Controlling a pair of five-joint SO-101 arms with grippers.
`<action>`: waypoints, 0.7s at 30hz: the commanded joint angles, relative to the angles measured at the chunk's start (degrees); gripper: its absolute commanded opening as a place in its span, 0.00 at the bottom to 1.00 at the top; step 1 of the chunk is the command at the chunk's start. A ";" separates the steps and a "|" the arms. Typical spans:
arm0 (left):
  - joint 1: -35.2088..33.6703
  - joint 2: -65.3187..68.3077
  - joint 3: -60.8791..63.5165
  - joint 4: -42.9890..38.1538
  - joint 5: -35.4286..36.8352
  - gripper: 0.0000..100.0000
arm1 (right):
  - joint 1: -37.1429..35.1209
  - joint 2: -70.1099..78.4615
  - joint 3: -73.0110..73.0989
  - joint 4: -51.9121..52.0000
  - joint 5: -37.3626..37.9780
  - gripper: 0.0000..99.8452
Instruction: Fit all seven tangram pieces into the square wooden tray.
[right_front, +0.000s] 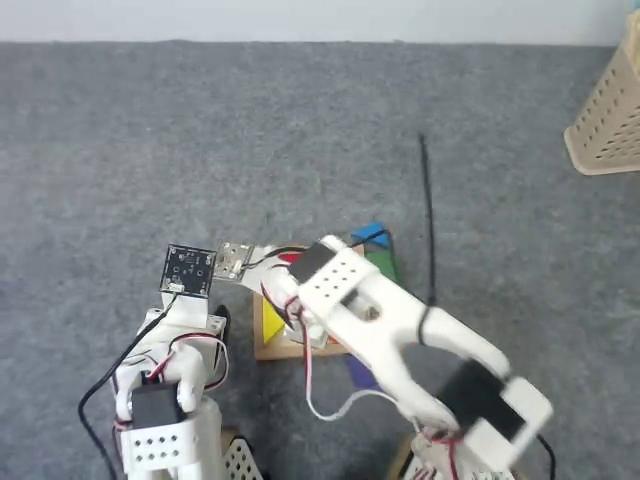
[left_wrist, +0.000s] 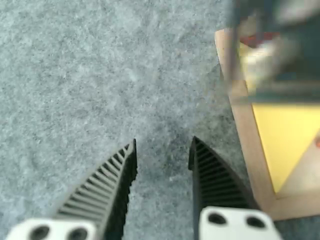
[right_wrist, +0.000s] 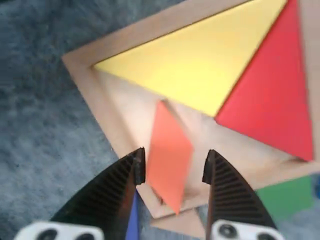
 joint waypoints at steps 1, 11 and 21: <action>0.09 -0.35 -0.66 0.26 -0.26 0.17 | 2.77 -10.68 1.41 -0.92 -1.05 0.19; 0.09 -0.35 -0.66 0.26 -0.26 0.17 | 11.74 -7.96 6.24 -7.43 -4.66 0.03; 0.09 -0.35 -0.66 0.26 -0.26 0.17 | 7.25 -0.66 4.92 -9.27 -4.48 0.01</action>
